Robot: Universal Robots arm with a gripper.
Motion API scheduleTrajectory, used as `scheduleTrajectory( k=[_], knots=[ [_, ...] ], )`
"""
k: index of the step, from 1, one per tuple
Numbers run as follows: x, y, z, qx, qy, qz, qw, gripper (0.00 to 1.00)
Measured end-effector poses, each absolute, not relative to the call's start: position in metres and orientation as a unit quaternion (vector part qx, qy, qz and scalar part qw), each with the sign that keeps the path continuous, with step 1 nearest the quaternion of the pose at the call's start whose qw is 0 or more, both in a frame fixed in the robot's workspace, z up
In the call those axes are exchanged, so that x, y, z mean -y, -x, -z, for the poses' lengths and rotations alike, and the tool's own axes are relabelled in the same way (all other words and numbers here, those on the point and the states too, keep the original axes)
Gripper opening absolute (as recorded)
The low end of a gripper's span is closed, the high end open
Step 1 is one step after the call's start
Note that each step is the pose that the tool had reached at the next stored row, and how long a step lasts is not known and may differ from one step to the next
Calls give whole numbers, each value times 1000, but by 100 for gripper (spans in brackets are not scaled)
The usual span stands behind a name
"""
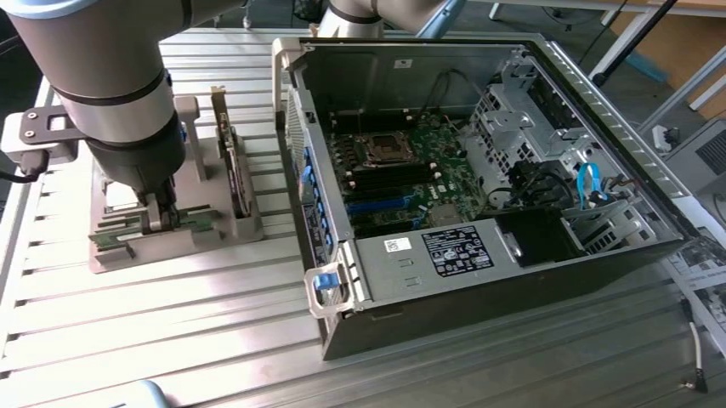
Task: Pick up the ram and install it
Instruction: 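Pick up the ram and move it above insertion slot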
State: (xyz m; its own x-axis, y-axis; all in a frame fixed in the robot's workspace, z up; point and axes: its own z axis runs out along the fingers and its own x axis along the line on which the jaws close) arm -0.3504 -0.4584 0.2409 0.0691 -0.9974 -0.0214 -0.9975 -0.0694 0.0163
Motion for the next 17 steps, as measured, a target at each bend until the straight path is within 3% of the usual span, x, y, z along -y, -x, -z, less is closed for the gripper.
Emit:
scheduleTrajectory(
  k=[17],
  knots=[
    [458, 350, -271, -682, 731, -13, 1, 12]
  ],
)
